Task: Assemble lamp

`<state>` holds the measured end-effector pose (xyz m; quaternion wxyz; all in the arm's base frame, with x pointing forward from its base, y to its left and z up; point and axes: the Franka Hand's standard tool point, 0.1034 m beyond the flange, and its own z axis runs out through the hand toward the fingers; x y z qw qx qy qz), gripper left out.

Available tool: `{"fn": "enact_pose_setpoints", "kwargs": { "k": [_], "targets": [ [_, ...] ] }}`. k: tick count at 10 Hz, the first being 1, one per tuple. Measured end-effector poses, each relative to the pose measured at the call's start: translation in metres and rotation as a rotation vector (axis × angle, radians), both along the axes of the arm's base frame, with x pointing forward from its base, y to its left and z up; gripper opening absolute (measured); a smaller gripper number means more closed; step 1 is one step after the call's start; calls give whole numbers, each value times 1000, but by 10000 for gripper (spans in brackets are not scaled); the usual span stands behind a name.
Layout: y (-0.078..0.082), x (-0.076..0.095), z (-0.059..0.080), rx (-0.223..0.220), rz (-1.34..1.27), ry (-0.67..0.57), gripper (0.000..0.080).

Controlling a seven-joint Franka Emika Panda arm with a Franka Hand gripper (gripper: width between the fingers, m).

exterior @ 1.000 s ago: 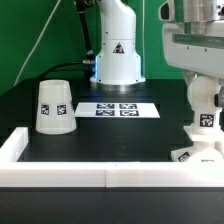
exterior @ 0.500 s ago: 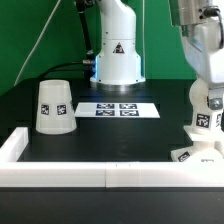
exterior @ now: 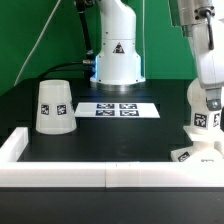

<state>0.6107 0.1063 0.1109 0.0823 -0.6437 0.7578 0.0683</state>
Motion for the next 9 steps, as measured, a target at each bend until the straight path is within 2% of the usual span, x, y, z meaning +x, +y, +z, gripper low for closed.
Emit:
{"fn": "enact_pose_setpoints", "kwargs": {
  "k": [3, 9],
  "targets": [
    [-1, -2, 0, -19, 332, -49, 698],
    [-2, -2, 0, -36, 796, -143, 699]
  ]
}}
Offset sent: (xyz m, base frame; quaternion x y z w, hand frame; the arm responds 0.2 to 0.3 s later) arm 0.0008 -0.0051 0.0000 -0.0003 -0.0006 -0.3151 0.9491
